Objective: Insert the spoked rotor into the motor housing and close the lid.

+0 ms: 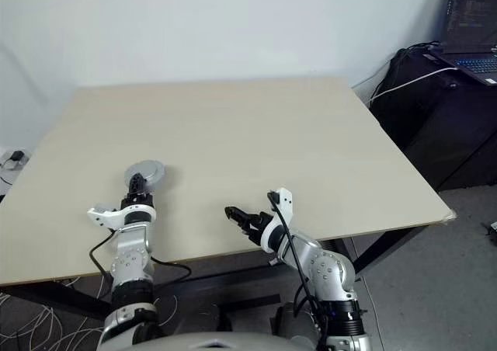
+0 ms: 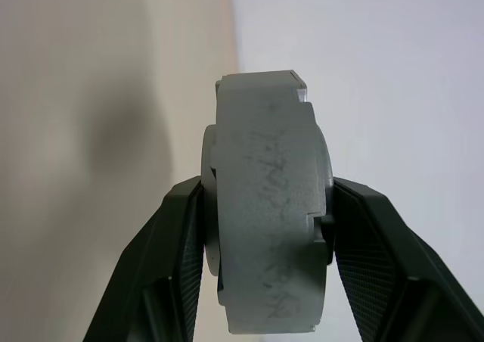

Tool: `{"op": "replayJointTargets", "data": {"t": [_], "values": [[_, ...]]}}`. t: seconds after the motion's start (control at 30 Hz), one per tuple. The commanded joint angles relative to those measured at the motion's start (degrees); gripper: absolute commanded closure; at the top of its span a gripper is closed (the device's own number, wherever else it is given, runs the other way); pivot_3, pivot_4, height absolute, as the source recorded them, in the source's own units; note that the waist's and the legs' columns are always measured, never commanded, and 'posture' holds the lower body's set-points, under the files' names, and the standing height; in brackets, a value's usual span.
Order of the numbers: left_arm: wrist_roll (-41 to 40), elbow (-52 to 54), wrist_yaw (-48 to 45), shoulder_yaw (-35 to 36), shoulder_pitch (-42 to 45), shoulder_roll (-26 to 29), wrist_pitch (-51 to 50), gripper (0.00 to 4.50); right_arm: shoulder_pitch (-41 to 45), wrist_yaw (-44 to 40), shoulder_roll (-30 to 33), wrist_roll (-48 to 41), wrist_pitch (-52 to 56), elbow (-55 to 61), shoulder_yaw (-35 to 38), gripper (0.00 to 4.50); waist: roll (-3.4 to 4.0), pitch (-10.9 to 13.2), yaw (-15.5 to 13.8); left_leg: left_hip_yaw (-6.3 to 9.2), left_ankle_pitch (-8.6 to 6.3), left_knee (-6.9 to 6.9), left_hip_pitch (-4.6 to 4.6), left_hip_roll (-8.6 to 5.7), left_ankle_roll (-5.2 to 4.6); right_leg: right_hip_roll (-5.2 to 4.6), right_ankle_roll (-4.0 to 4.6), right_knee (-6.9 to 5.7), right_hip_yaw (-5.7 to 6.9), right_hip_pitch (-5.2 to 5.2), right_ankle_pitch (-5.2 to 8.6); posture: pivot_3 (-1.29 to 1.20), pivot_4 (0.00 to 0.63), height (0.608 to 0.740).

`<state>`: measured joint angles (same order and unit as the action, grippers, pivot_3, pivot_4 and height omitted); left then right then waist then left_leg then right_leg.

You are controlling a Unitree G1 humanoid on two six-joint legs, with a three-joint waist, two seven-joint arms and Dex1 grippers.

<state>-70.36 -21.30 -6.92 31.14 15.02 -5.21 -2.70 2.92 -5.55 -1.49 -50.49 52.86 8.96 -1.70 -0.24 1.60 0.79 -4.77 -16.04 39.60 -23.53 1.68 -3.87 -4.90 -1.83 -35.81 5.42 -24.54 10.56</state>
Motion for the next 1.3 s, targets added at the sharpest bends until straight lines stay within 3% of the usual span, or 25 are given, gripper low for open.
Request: {"op": "replayJointTargets", "data": {"t": [0.03, 0.5, 1.1, 1.3], "values": [[1.8, -2.2, -0.8, 1.7, 5.2, 0.6, 2.0, 2.37, 0.0, -1.3, -0.7, 0.7, -1.3, 2.3, -0.2, 0.0, -0.04, 0.0, 0.0, 0.01, 0.0, 0.0, 0.0, 0.0, 0.0, 0.0, 0.0, 0.0, 0.0, 0.0, 0.0, 0.0, 0.0, 0.74], [8.7, -21.0, -2.3, 10.4, 17.4, 10.2, 7.7, 2.37, -0.1, -3.0, -1.3, 3.1, -0.9, 2.2, -0.1, 0.0, -0.27, 0.0, 0.1, 0.05, 0.02, 0.0, -0.01, 0.02, 0.03, 0.11, 0.04, -0.01, 0.0, 0.0, -0.05, 0.0, 0.0, 0.74], [13.0, -30.4, -1.6, 15.4, 20.8, 12.5, 10.7, 2.37, -0.3, -3.0, -2.0, 3.5, -0.8, 2.3, 0.4, 0.0, -0.4, -0.1, 0.4, 0.05, 0.1, 0.01, 0.06, 0.06, 0.14, 0.11, 0.15, -0.06, -0.01, 0.02, -0.2, 0.0, 0.0, 0.74], [15.0, -28.7, 0.7, 14.8, 19.8, 11.5, 11.2, 0.36, -0.2, -3.0, -2.2, 3.5, -0.9, 1.9, 0.5, 0.0, -0.38, -0.2, 0.5, 0.04, 0.12, 0.02, 0.07, 0.06, 0.15, 0.11, 0.17, -0.07, -0.01, 0.04, -0.24, 0.0, 0.0, 0.74]]}}
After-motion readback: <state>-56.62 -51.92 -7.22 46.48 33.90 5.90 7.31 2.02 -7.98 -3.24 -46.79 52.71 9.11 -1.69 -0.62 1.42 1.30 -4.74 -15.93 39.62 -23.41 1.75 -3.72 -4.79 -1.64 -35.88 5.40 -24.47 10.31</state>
